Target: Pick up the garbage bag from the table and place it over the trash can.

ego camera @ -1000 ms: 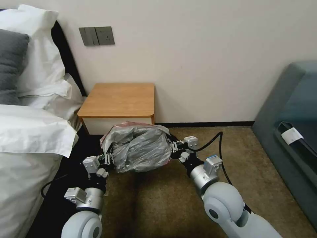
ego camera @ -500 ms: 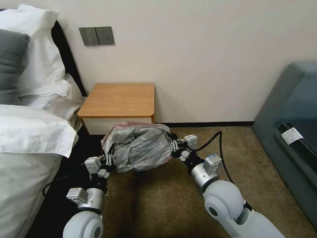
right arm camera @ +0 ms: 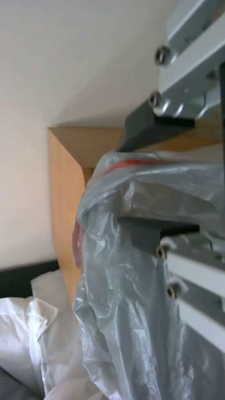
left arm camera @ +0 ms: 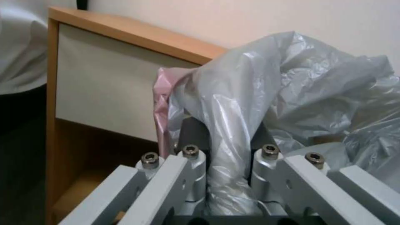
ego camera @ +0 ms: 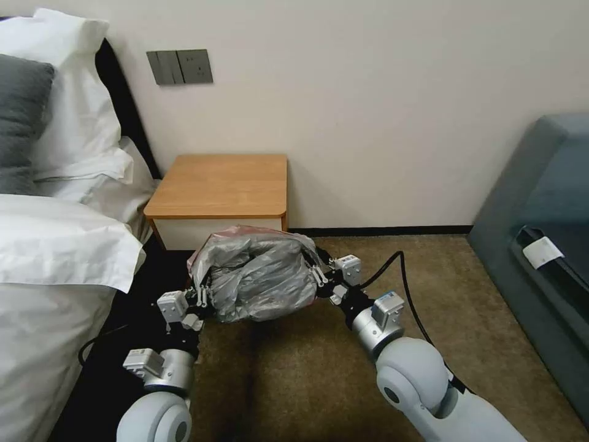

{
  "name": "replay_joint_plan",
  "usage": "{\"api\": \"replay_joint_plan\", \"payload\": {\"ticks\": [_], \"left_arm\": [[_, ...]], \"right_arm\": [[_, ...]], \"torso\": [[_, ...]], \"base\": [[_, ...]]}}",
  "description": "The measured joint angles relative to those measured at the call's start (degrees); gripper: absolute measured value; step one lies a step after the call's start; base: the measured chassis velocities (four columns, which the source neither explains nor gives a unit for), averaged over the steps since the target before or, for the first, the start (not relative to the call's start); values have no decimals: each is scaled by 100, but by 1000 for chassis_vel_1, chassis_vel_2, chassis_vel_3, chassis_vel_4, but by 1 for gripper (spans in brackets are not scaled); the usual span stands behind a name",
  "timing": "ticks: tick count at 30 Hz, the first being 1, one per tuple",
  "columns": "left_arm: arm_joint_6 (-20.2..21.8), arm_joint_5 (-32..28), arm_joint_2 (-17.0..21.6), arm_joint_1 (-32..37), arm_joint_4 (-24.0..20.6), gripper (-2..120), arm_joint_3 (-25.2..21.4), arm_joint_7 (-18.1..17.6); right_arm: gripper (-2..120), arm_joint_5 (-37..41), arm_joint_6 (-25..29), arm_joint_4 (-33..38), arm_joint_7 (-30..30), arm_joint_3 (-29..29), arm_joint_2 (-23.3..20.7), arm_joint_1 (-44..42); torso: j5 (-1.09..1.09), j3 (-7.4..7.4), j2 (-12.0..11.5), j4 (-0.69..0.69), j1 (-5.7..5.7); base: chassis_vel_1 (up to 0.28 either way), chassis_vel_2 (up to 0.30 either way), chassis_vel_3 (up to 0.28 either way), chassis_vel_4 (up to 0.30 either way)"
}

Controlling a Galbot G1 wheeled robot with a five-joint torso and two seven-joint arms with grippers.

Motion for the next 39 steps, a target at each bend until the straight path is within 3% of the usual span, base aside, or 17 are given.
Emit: {"api": "replay_joint_plan", "payload": {"ticks": [4, 10, 14, 25, 30, 39], "left_arm": [[3, -1, -1, -4, 0, 10, 0, 0], [12, -12, -1, -13, 46, 10, -10, -19], [18, -12, -9, -17, 60, 10, -9, -29], [28, -24, -11, -13, 22, 10, -4, -57], [29, -24, -13, -8, 4, 10, -2, -59], [30, -16, -18, -3, 12, 10, 7, -60]], "right_arm": [[46, -58, -1, 40, 9, -1, 2, -25], [22, -561, 12, 172, 46, 21, 5, -141], [14, -740, 28, 195, 26, 27, 5, -176], [57, -778, 15, 116, -28, 17, 16, -205], [65, -773, 15, 109, -28, 16, 20, -201], [33, -763, 15, 131, -20, 26, 4, -228]], "torso": [[0, 0, 0, 0, 0], [0, 0, 0, 0, 0], [0, 0, 0, 0, 0], [0, 0, 0, 0, 0], [0, 0, 0, 0, 0], [0, 0, 0, 0, 0]], "base": [[0, 0, 0, 0], [0, 0, 0, 0], [0, 0, 0, 0], [0, 0, 0, 0], [0, 0, 0, 0], [0, 0, 0, 0]]}}
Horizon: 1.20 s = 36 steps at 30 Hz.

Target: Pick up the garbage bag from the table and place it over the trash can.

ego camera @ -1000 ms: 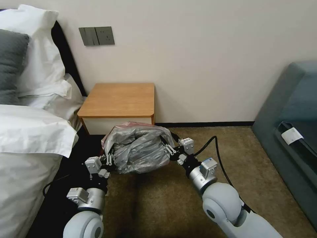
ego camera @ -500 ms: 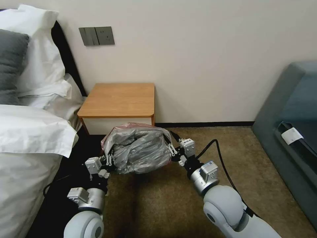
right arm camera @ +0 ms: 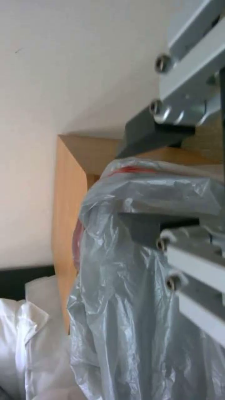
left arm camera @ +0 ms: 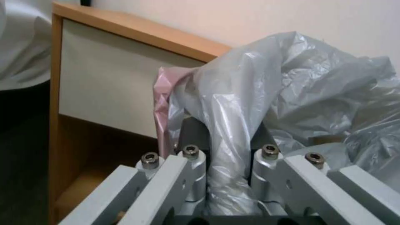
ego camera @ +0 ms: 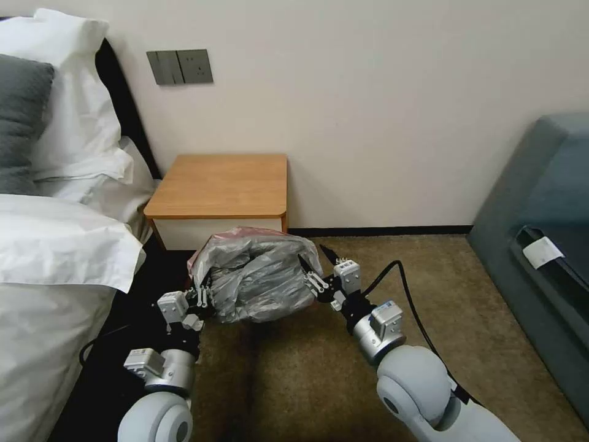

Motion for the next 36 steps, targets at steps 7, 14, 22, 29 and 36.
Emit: {"api": "replay_joint_plan", "payload": {"ticks": [7, 14, 22, 29, 36], "left_arm": [[0, 0, -2, 2, -4, 10, 2, 0], [0, 0, 4, 12, -20, 10, 2, 0], [-15, -12, -18, 52, 1, 10, 4, 6], [-7, -276, -16, 76, -85, 10, -18, 20], [124, -701, -9, 78, -270, 10, -13, -68]], "right_arm": [[8, 3, 17, -38, 2, -4, 8, -29], [0, 20, 24, -45, 2, 21, -3, 13], [0, 45, 22, -92, 3, 183, -54, 155], [0, 61, 60, -268, 28, 343, -222, 144], [0, 32, 90, -281, 27, 364, -302, -131]], "torso": [[0, 0, 0, 0, 0], [0, 0, 0, 0, 0], [0, 0, 0, 0, 0], [0, 0, 0, 0, 0], [0, 0, 0, 0, 0]], "base": [[0, 0, 0, 0], [0, 0, 0, 0], [0, 0, 0, 0], [0, 0, 0, 0], [0, 0, 0, 0]]}}
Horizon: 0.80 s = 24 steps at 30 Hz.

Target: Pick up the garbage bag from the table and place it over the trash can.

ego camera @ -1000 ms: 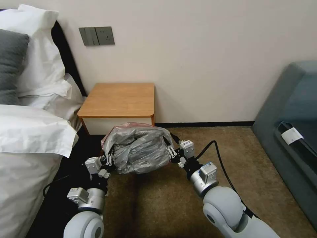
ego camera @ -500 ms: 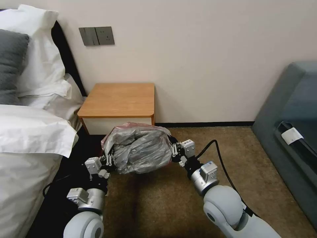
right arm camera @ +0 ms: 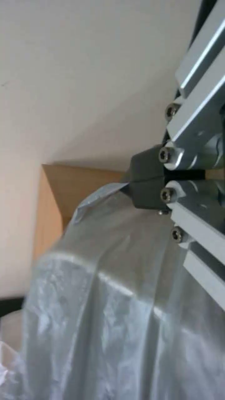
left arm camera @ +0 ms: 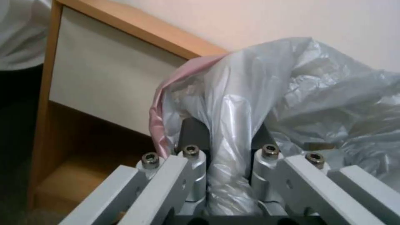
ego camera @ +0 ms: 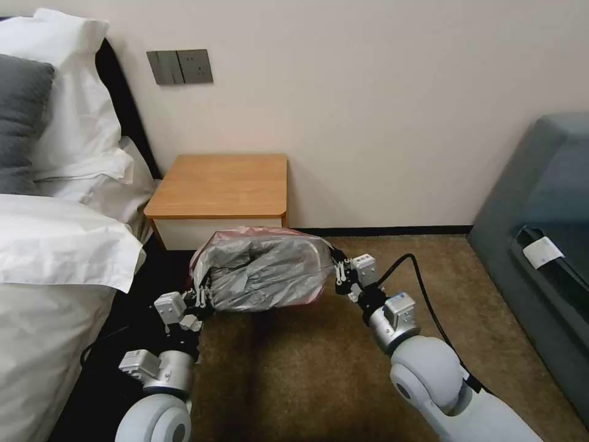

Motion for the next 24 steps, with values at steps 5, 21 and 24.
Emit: {"api": "replay_joint_plan", "payload": {"ticks": [5, 21, 24], "left_arm": [[225, -407, -28, -43, -167, 10, 45, -294], [1253, -1862, -132, 57, -997, 10, 86, -1130], [1387, -2098, -152, 63, -1134, 10, 96, -1199]], "right_arm": [[0, -194, 87, 3, -21, -47, 21, -230], [0, -2107, 1050, -972, -135, -25, 218, -231], [0, -2528, 1146, -1171, -140, -30, 278, -158]], "torso": [[0, 0, 0, 0, 0], [0, 0, 0, 0, 0], [-1, 0, 0, 0, 0]], "base": [[0, 0, 0, 0], [0, 0, 0, 0], [0, 0, 0, 0]]}}
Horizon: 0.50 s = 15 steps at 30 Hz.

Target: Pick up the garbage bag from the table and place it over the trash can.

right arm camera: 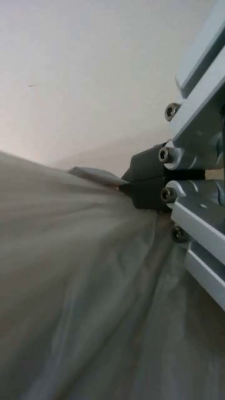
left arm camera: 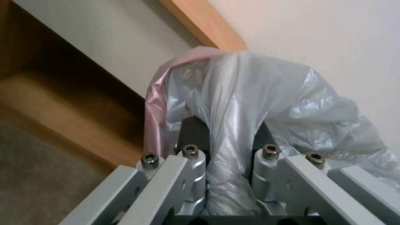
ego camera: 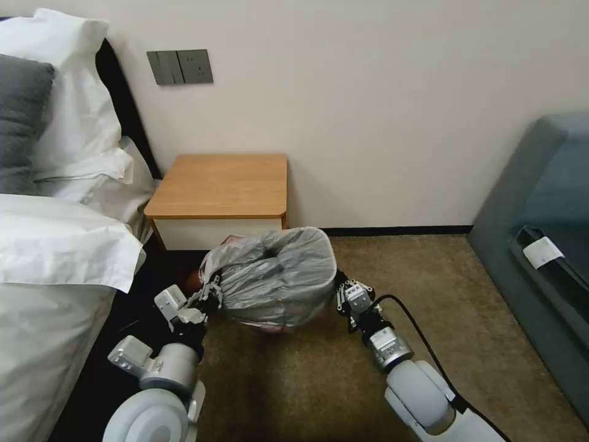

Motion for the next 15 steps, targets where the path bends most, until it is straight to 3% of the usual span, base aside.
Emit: {"api": "replay_joint_plan", "payload": {"ticks": [5, 15], "left_arm": [[50, -141, -58, 12, -89, 10, 7, -25], [55, -88, -32, -30, -34, 10, -22, -13]], "right_arm": [[0, -548, 53, -285, -2, 7, 25, 68], [0, -718, 103, -587, 67, 48, 47, 77]], "torso": [[1, 0, 0, 0, 0], [1, 0, 0, 0, 0]], "base": [[0, 0, 0, 0], [0, 0, 0, 0]]}}
